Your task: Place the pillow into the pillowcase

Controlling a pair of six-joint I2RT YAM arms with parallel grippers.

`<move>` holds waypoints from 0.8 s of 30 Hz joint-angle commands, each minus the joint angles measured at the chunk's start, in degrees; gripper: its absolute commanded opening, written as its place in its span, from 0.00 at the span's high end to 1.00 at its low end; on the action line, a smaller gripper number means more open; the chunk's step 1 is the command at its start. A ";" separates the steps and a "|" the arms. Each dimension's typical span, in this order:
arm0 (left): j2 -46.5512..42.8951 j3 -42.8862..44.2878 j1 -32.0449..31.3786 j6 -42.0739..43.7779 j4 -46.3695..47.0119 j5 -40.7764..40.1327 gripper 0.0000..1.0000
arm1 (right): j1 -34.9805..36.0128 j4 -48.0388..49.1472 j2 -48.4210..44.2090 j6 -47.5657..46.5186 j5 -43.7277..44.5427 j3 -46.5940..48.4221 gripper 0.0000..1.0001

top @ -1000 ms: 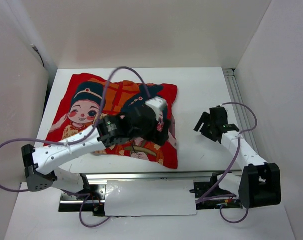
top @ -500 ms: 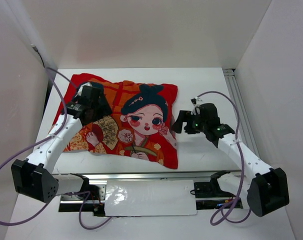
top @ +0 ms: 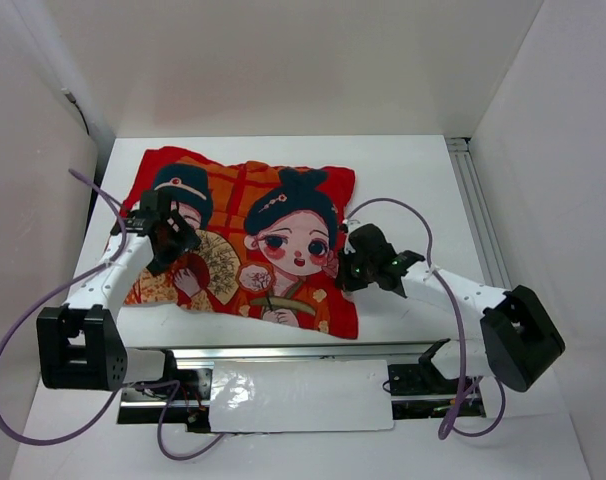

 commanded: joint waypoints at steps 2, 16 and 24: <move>0.58 -6.45 5.20 -2.60 3.07 3.58 0.03 | -2.60 -3.19 1.52 2.22 9.77 -2.56 1.00; -8.97 -2.98 7.15 -4.36 -3.41 7.02 0.06 | -14.57 -16.92 -3.13 9.08 16.81 5.49 1.00; -12.97 10.81 8.80 -1.38 -6.22 6.49 0.00 | -22.12 -24.20 0.63 9.08 28.31 22.38 0.71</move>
